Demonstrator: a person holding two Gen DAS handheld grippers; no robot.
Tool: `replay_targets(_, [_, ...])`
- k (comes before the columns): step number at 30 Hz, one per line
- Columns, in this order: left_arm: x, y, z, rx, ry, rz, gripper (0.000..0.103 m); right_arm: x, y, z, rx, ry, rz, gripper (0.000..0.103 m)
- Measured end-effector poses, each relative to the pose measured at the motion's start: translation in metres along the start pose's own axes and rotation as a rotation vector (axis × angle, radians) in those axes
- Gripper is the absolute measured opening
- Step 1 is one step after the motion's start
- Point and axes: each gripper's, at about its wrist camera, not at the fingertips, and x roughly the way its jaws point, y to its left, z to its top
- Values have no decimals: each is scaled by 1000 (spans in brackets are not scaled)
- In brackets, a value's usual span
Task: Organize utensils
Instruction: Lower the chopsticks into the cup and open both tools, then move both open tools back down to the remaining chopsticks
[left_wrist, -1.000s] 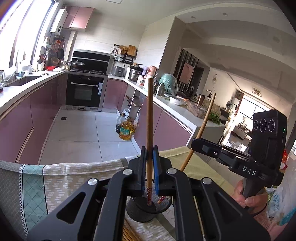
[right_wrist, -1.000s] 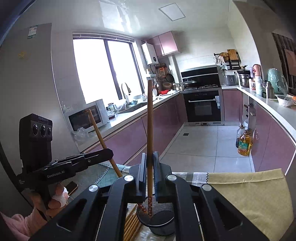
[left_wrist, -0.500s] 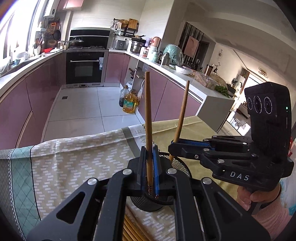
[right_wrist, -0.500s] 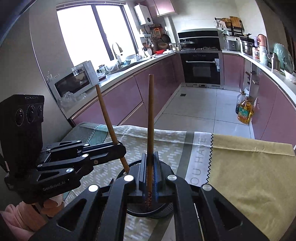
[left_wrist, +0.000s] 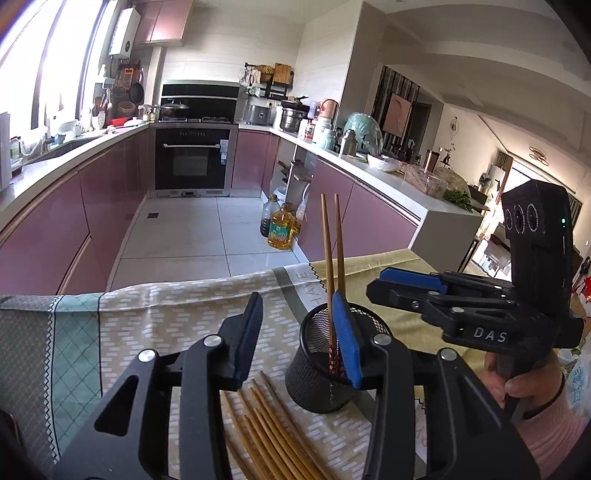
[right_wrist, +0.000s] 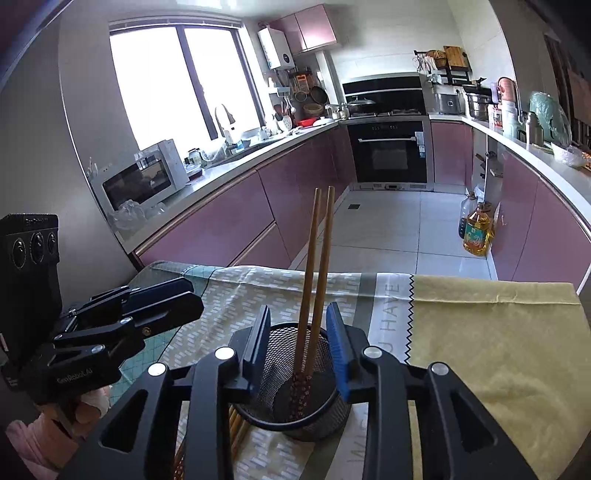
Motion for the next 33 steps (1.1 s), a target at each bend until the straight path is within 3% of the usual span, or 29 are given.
replay_targets(1, [-9,2,-3,2,-15,4,42,-7,4,-3,-10,-15,15,44])
replay_targets(4, [-32,8,-16,7,-35,19,50,-23,16,-15,-39,-32,52,48])
replay_targets(8, [-46,17,-42,17,-4,51,54,-28,32,-38,-68,3,93,56])
replay_targets(18, [-24,34,-114,13,204,113,56,21,47,-102,-46,215,94,56])
replay_targets(24, [-15,36,-138,10,270,136,56,33,53,-118,-42,259,59,56])
replay_targets(33, [-12,31,-150,12,310,143,56,37,59,-127,-62,275,15,54])
